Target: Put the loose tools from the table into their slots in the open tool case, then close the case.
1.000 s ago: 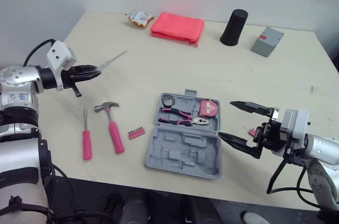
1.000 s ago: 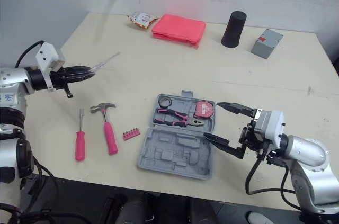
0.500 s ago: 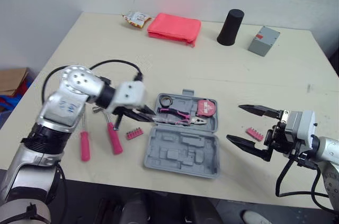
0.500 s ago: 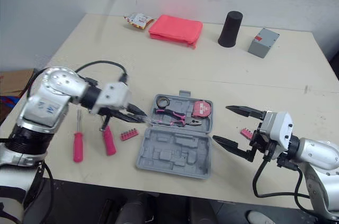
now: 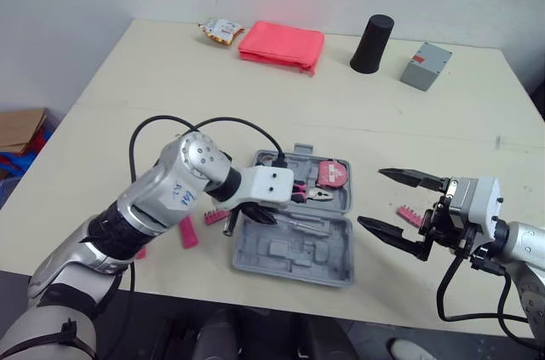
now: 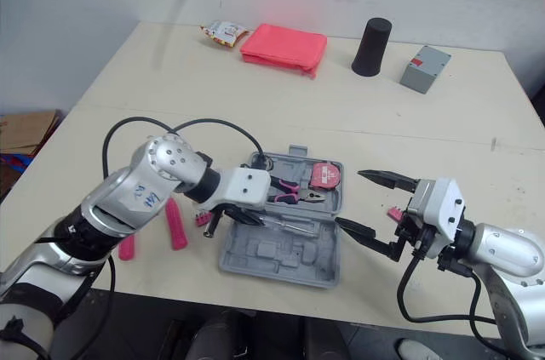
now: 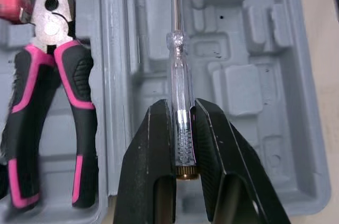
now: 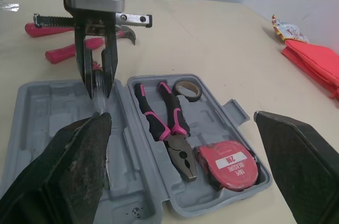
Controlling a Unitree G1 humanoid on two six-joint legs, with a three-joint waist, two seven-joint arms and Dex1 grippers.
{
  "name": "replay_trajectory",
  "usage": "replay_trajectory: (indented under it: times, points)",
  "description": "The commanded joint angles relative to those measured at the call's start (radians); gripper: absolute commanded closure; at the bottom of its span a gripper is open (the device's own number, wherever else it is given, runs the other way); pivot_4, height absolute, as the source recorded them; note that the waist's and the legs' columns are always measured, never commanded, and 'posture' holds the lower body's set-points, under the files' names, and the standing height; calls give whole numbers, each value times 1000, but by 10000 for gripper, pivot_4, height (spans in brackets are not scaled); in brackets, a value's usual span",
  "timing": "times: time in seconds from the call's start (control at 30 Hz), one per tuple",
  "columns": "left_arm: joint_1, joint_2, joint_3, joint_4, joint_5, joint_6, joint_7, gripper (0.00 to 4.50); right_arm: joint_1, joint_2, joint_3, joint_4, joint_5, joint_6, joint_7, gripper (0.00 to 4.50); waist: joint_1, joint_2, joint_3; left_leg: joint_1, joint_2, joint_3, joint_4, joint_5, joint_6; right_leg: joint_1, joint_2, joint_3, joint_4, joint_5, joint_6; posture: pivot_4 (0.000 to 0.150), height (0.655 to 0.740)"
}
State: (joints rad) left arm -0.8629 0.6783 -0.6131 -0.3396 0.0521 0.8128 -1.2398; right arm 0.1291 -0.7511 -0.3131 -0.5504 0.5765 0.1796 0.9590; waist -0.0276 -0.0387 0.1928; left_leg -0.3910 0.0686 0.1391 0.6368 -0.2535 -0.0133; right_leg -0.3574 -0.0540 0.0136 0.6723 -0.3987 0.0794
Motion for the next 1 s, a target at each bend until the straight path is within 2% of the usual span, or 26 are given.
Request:
replay_trajectory:
  times: [0.03, 0.27, 0.7, 1.0]
  points:
    - [-30, -1, 2, -5, 31, -6, 31, 44885, 38, 13, -39, -6, -1, -59, 27, 0, 1, 0, 0, 0, 0, 0, 0, 0, 0, 0, 0, 0, 0, 0, 0, 1500, 7400]
    - [-41, 0, 8, 25, 35, -17, 37, 44885, 128, 38, -72, 81, -19, -188, 103, 0, 0, 0, 0, 0, 0, 0, 0, 0, 0, 1, 0, 0, 0, 0, 0, 1500, 7400]
    - [-8, 28, -17, 34, 52, -73, 16, 44885, 176, 58, -83, 222, -28, -357, 189, 0, 0, 0, 0, 1, 0, 0, 0, 0, 0, 1, 0, 1, 0, 0, 0, 1500, 7400]
    - [9, 2, -18, 44, 75, -89, 55, 44885, 190, 60, -68, 267, -28, -412, 206, 0, 1, 0, 0, 2, 0, 0, 0, 0, 0, 2, 0, 1, 0, 0, 0, 1500, 7400]
